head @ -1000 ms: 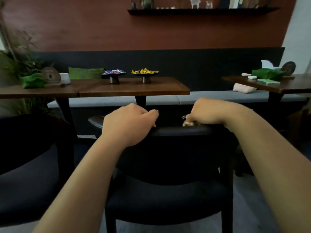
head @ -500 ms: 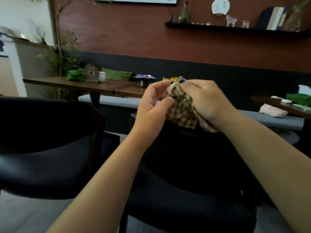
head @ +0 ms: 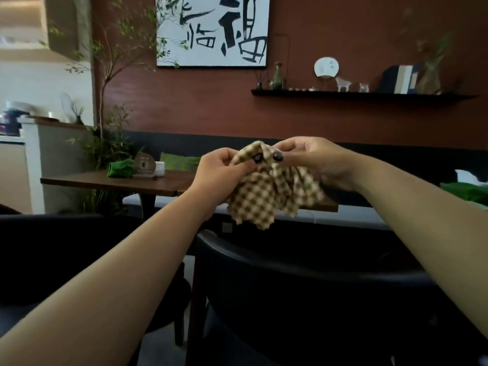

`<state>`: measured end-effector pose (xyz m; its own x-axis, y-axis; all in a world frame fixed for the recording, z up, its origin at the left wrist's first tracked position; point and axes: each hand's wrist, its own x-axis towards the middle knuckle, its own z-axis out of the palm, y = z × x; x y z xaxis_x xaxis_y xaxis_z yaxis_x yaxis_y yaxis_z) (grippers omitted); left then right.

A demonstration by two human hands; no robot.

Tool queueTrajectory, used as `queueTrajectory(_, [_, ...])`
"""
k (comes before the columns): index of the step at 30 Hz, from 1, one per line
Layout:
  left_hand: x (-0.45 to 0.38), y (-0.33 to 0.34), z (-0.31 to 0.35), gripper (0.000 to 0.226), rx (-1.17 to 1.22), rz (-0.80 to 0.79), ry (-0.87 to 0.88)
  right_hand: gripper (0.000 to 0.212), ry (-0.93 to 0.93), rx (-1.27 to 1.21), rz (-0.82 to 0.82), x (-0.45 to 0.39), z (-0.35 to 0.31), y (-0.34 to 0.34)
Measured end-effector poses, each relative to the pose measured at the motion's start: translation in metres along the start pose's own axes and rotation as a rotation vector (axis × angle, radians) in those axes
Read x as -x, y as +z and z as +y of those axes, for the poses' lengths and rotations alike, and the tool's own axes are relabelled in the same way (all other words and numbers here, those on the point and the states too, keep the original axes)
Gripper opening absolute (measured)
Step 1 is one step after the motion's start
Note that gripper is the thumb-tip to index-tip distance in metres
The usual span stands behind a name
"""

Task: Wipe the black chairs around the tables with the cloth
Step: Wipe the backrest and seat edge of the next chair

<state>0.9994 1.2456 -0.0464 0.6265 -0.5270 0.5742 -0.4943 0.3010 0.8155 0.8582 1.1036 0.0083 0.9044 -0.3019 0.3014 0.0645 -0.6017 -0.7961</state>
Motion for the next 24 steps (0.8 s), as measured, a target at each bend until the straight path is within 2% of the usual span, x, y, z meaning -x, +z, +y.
queueTrajectory(1, [-0.009, 0.007, 0.000, 0.018, -0.005, 0.005, -0.031, 0.051, 0.044, -0.013, -0.037, -0.003, 0.005, -0.009])
queueTrajectory(3, [-0.028, 0.024, -0.002, 0.023, -0.037, -0.008, -0.102, 0.040, 0.098, -0.021, 0.008, -0.012, 0.018, -0.026])
queueTrajectory(6, [-0.056, 0.051, -0.007, 0.031, -0.057, -0.057, -0.180, 0.021, 0.105, -0.098, 0.225, -0.024, 0.043, -0.047])
queueTrajectory(10, [-0.076, 0.091, -0.033, 0.019, -0.060, -0.094, -0.215, 0.027, 0.221, -0.436, 0.450, -0.023, 0.099, -0.061])
queueTrajectory(12, [-0.074, 0.106, -0.056, 0.016, -0.085, -0.102, -0.208, 0.018, 0.309, -0.420, 0.479, -0.019, 0.123, -0.063])
queueTrajectory(14, [-0.070, 0.111, -0.073, 0.024, -0.098, -0.172, -0.214, 0.014, 0.325, -0.436, 0.515, -0.019, 0.135, -0.069])
queueTrajectory(19, [-0.074, 0.094, -0.082, 0.016, -0.134, -0.158, -0.151, 0.033, 0.382, -0.221, 0.555, -0.025, 0.131, -0.070])
queueTrajectory(21, [-0.072, 0.095, -0.081, 0.015, -0.177, -0.182, -0.119, 0.038, 0.394, -0.205, 0.587, -0.026, 0.129, -0.072])
queueTrajectory(24, [-0.068, 0.098, -0.078, 0.016, -0.210, -0.218, -0.094, 0.034, 0.445, -0.188, 0.627, -0.021, 0.127, -0.080])
